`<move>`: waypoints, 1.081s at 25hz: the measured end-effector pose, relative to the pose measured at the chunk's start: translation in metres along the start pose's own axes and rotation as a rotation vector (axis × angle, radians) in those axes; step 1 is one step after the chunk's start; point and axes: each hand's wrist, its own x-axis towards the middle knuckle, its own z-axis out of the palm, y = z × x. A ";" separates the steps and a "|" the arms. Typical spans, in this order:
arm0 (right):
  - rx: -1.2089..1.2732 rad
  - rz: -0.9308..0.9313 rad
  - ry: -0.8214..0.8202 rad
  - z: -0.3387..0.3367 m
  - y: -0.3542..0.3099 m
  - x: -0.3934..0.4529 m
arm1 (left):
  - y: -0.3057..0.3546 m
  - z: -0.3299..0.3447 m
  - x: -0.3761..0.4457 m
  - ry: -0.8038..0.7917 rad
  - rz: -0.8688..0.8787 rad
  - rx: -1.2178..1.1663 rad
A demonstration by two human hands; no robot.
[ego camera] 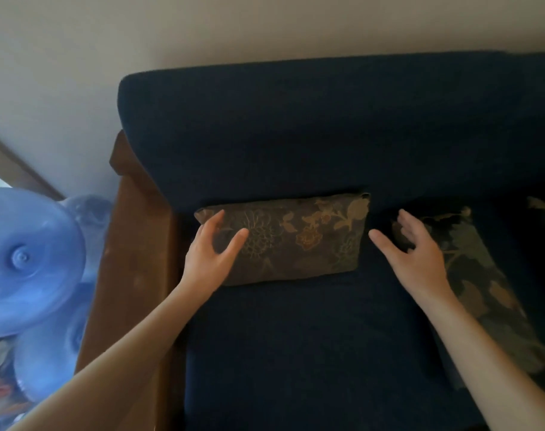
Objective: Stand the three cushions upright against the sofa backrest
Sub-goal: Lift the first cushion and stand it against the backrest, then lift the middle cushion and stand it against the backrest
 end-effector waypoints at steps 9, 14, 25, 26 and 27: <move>0.037 0.022 0.114 -0.079 -0.017 -0.060 | 0.078 -0.002 -0.044 -0.099 0.137 -0.031; 0.045 0.035 0.152 -0.130 0.001 -0.064 | 0.114 0.027 -0.066 -0.103 0.158 0.003; 0.049 0.038 0.052 -0.290 0.098 -0.055 | 0.211 0.170 -0.157 -0.121 0.146 0.037; 0.050 0.037 0.041 -0.302 0.106 -0.055 | 0.218 0.181 -0.163 -0.121 0.145 0.043; 0.053 0.033 0.033 -0.312 0.113 -0.054 | 0.224 0.192 -0.169 -0.119 0.144 0.042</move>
